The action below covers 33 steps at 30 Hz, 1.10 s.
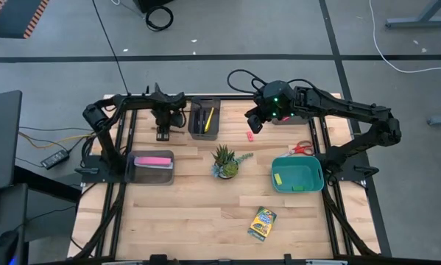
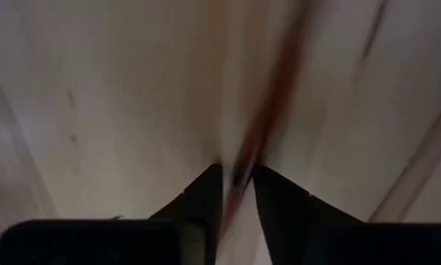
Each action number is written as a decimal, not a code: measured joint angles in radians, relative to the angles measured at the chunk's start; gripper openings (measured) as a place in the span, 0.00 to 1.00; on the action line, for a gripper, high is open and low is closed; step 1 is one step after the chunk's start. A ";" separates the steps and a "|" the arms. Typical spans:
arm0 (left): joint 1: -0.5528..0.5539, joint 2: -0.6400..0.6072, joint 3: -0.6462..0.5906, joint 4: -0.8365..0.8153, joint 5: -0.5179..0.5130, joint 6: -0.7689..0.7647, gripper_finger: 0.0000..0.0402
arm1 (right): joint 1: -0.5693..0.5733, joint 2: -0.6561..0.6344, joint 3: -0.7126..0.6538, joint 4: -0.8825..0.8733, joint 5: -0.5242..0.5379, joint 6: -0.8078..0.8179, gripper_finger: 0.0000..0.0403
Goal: Sort crayons/erasers/pens/pencils in bins
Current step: Put the brown pencil into the right black bin
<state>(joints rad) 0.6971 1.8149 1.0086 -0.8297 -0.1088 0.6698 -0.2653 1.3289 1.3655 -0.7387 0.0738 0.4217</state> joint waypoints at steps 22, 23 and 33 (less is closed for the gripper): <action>-0.161 0.009 0.176 -0.061 0.200 -0.218 0.00 | -0.001 0.000 0.000 0.000 0.000 -0.030 0.16; -0.161 0.009 0.193 -0.071 0.205 -0.218 0.00 | -0.001 0.000 0.000 0.000 0.000 -0.030 0.16; -0.187 0.006 0.352 -0.209 0.244 -0.214 0.00 | -0.001 0.000 0.000 0.000 0.000 -0.058 0.16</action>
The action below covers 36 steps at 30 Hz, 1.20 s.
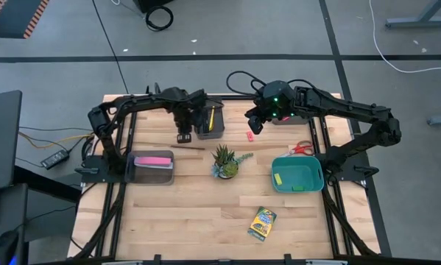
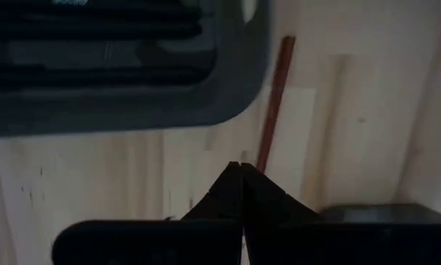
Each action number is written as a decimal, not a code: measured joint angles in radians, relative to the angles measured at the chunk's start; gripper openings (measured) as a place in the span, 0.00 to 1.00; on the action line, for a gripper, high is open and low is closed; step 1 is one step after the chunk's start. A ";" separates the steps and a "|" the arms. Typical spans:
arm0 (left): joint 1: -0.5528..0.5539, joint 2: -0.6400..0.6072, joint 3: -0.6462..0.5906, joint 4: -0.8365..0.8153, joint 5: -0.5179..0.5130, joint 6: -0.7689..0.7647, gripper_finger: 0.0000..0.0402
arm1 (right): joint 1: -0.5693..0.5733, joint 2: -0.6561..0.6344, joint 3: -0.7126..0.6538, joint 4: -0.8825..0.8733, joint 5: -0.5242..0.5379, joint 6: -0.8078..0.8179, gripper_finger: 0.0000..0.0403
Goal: Sort crayons/erasers/pens/pencils in bins
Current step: Put the brown pencil into the right black bin
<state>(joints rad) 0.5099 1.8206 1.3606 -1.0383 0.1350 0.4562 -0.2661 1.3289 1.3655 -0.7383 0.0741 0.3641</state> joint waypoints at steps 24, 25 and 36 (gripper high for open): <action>0.260 -0.399 0.055 -0.043 0.099 -0.225 0.00 | 0.105 0.429 0.184 0.101 -0.269 -0.456 0.22; 0.265 -0.418 0.055 -0.024 0.103 -0.235 0.00 | 0.112 0.463 0.240 0.063 -0.244 -0.472 0.24; 0.335 -0.609 0.055 0.059 0.190 -0.315 0.00 | 0.105 0.823 0.725 -0.211 -0.210 -0.414 0.37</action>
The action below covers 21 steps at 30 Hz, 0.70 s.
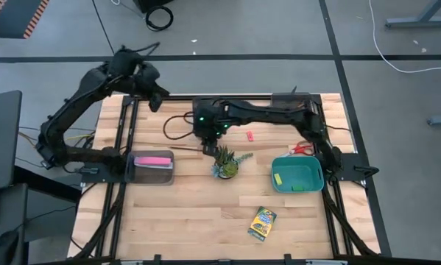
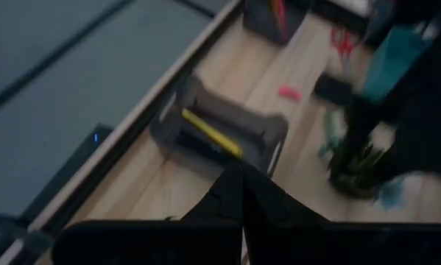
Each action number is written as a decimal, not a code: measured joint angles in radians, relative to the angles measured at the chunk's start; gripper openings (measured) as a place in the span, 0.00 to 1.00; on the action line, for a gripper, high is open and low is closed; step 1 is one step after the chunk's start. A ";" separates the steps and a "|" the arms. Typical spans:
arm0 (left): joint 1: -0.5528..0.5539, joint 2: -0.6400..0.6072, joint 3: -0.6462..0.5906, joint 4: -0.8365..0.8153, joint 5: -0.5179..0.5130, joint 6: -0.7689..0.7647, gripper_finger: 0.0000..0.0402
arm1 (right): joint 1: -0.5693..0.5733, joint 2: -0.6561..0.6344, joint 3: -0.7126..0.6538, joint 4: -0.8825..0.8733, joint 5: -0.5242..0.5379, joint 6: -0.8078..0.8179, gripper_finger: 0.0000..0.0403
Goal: Sort crayons/erasers/pens/pencils in bins
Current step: Put the brown pencil into the right black bin
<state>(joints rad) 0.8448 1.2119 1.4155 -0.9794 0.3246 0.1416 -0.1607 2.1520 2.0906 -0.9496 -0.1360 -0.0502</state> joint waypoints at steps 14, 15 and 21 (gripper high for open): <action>0.000 -0.176 0.000 0.095 0.006 -0.095 0.01 | 0.021 0.249 0.226 -0.032 0.013 -0.061 0.35; -0.001 -0.181 0.000 0.093 0.006 -0.104 0.01 | 0.024 0.262 0.226 -0.035 0.017 -0.062 0.35; -0.003 -0.215 0.000 0.092 0.010 -0.136 0.01 | 0.026 0.342 0.226 -0.046 0.061 -0.047 0.35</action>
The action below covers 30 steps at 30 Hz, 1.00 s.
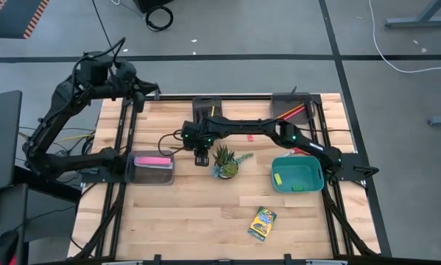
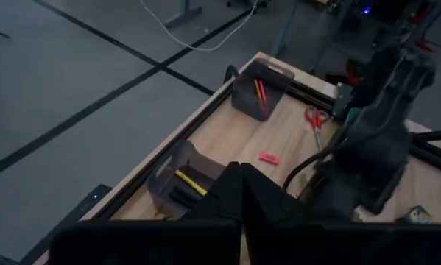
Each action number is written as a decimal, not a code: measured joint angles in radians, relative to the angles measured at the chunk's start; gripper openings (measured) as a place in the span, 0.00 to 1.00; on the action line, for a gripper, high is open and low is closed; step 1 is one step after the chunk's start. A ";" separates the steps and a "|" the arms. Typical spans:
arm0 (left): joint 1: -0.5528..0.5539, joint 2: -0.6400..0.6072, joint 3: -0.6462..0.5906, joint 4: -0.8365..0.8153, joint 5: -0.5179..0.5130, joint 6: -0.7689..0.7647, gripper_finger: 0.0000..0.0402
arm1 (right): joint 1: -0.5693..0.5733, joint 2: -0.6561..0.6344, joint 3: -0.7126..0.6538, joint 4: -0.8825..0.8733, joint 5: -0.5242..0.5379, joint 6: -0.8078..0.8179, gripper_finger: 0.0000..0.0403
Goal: Sort crayons/erasers/pens/pencils in bins
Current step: Put the brown pencil into the right black bin
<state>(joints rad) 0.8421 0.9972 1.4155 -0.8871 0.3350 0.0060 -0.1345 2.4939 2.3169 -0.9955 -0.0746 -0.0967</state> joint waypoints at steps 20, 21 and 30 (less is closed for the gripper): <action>-0.005 -0.065 0.000 -0.001 0.003 -0.055 0.02 | -0.043 0.044 -0.021 -0.044 0.022 -0.006 0.35; -0.005 -0.065 0.000 -0.001 0.003 -0.056 0.02 | -0.043 0.044 -0.026 -0.045 0.022 -0.010 0.35; -0.005 -0.065 0.000 -0.001 0.003 -0.079 0.03 | -0.031 0.037 -0.068 -0.020 0.006 -0.027 0.35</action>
<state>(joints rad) 0.8375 0.9325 1.4155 -0.8882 0.3378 -0.0733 -0.1655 2.5305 2.2489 -1.0160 -0.0686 -0.1234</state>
